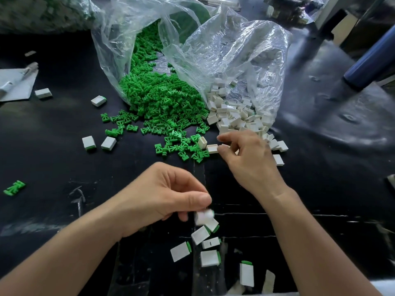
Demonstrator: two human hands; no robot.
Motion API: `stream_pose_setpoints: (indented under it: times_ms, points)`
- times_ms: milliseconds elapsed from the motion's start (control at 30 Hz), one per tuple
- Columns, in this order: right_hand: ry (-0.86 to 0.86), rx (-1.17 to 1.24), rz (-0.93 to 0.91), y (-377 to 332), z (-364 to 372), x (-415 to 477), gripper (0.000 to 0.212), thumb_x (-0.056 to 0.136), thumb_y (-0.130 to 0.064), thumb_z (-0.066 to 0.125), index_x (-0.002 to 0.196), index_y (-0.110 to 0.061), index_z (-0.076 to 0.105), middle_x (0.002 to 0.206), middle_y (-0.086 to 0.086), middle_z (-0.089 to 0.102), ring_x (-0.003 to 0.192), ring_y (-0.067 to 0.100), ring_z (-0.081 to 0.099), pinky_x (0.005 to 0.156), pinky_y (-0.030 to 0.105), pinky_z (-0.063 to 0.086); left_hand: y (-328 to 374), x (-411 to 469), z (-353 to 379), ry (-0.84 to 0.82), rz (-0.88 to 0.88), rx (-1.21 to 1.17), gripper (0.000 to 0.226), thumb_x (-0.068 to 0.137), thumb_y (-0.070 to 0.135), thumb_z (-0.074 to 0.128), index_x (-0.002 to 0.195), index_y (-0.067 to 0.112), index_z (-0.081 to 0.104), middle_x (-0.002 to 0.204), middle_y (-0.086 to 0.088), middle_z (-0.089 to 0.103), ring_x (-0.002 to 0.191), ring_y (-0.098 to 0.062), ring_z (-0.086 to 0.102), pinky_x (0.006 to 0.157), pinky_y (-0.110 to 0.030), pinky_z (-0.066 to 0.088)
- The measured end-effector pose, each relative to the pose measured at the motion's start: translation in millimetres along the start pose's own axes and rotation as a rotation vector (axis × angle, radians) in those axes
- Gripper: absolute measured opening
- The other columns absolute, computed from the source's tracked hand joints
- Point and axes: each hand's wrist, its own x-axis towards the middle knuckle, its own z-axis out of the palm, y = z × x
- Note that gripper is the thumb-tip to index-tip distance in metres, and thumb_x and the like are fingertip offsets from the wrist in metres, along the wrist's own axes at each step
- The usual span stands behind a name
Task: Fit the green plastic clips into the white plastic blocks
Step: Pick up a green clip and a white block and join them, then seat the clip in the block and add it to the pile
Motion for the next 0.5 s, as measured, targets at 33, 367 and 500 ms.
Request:
stream_pose_setpoints:
  times_ms: [33, 367, 500]
  points:
    - [-0.005, -0.043, -0.011, 0, 2, 0, 0.027, 0.087, -0.021, 0.061, 0.114, -0.020, 0.064, 0.087, -0.007, 0.046, 0.091, 0.012, 0.051, 0.076, 0.016, 0.029, 0, 0, 1, -0.024, -0.009, 0.010, 0.027, 0.063, 0.040, 0.082, 0.076, 0.017, 0.074, 0.066, -0.005, 0.071, 0.048, -0.006, 0.055, 0.039, -0.012, 0.034]
    - [-0.074, -0.246, -0.047, -1, 13, 0, 0.036, 0.090, -0.022, 0.056, 0.126, -0.025, 0.055, 0.098, -0.002, 0.038, 0.109, 0.021, 0.043, 0.080, 0.022, 0.026, -1, 3, -1, 0.063, 0.007, 0.001, 0.040, 0.052, 0.050, 0.066, 0.079, 0.020, 0.073, 0.071, -0.002, 0.072, 0.051, -0.004, 0.056, 0.041, -0.014, 0.034]
    - [-0.089, -0.209, -0.043, 2, 11, 1, 0.025, 0.088, -0.021, 0.059, 0.113, -0.019, 0.062, 0.096, -0.004, 0.034, 0.108, 0.019, 0.044, 0.080, 0.020, 0.026, -2, 4, -2, 0.125, 0.003, -0.033, 0.038, 0.053, 0.045, 0.068, 0.077, 0.017, 0.074, 0.071, -0.003, 0.072, 0.051, -0.005, 0.057, 0.040, -0.014, 0.035]
